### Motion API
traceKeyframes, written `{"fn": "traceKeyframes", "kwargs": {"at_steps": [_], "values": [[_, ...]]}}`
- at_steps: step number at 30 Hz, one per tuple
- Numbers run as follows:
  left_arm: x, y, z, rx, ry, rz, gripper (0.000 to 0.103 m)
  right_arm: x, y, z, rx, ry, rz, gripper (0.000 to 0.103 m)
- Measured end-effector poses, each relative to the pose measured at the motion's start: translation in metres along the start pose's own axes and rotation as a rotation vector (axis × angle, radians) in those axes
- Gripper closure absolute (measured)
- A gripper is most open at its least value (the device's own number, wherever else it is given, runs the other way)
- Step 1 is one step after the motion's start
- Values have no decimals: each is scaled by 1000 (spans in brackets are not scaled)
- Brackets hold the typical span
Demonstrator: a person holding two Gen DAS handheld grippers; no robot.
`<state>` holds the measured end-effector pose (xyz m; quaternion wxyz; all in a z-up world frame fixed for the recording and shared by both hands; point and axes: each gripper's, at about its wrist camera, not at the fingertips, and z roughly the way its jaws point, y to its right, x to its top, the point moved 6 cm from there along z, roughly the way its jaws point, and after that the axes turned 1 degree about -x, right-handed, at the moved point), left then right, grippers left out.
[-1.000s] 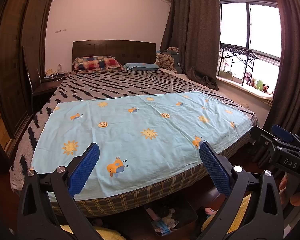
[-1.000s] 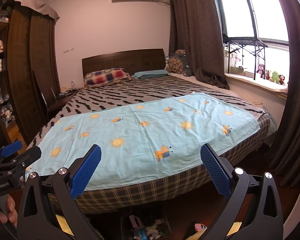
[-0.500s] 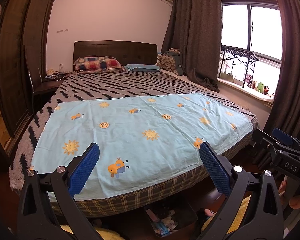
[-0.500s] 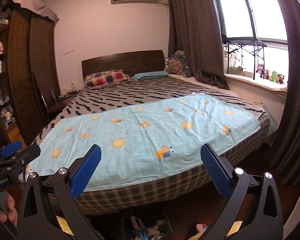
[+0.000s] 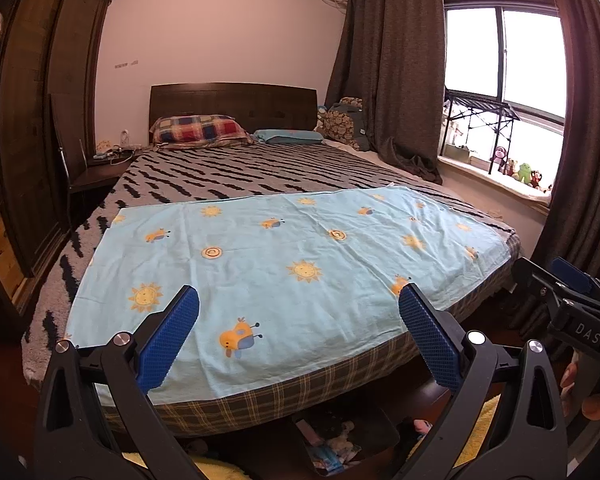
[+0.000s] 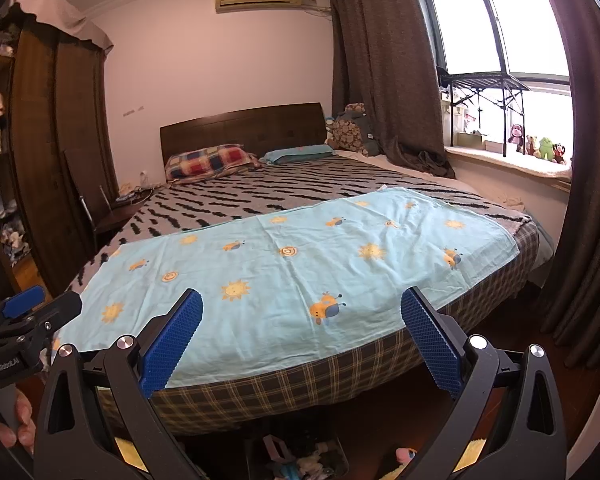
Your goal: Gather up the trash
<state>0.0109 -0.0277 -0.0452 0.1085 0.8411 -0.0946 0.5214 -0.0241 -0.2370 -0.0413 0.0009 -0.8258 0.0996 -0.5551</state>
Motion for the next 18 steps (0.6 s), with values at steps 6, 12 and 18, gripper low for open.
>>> {"fn": "traceKeyframes", "kwargs": {"at_steps": [6, 12, 18], "values": [[1, 2, 1, -36, -10, -11, 8, -3, 1, 2, -3, -7, 5, 3], [-1, 6, 2, -40, -10, 9, 8, -4, 1, 4, -3, -17, 5, 3], [-4, 7, 6, -51, -13, 12, 8, -6, 3, 7, -4, -27, 8, 3]]}}
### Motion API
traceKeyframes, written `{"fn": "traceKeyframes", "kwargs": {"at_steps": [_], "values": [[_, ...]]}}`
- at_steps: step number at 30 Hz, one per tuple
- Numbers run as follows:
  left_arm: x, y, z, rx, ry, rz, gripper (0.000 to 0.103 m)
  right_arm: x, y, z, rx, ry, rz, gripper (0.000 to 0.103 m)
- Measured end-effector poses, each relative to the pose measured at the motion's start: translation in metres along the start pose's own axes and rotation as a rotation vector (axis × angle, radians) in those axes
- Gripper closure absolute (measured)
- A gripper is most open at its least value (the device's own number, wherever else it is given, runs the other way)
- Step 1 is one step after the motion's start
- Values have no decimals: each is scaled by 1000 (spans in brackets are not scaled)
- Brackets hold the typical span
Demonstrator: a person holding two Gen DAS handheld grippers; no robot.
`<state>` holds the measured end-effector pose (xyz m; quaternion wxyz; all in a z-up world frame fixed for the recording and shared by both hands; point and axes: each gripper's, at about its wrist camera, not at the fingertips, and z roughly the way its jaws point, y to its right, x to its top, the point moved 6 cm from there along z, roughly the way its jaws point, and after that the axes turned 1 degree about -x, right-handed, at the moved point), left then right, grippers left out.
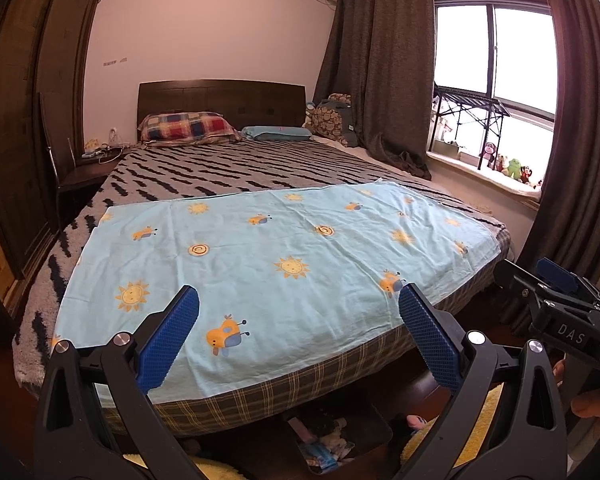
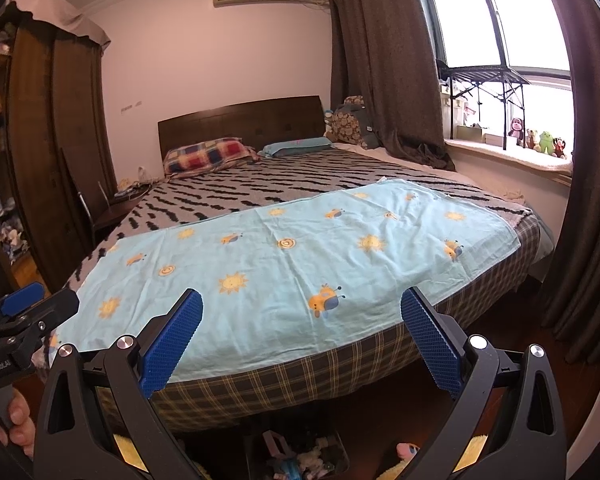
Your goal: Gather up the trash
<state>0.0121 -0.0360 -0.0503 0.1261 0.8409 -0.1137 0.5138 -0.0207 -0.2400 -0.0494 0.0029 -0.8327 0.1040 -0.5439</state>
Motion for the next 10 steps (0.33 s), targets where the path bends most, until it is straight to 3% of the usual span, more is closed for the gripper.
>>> {"fn": "traceKeyframes", "kwargs": {"at_steps": [10], "values": [[1, -9, 2, 31, 2, -24, 8, -2, 3, 5, -9, -9, 3, 3]]}}
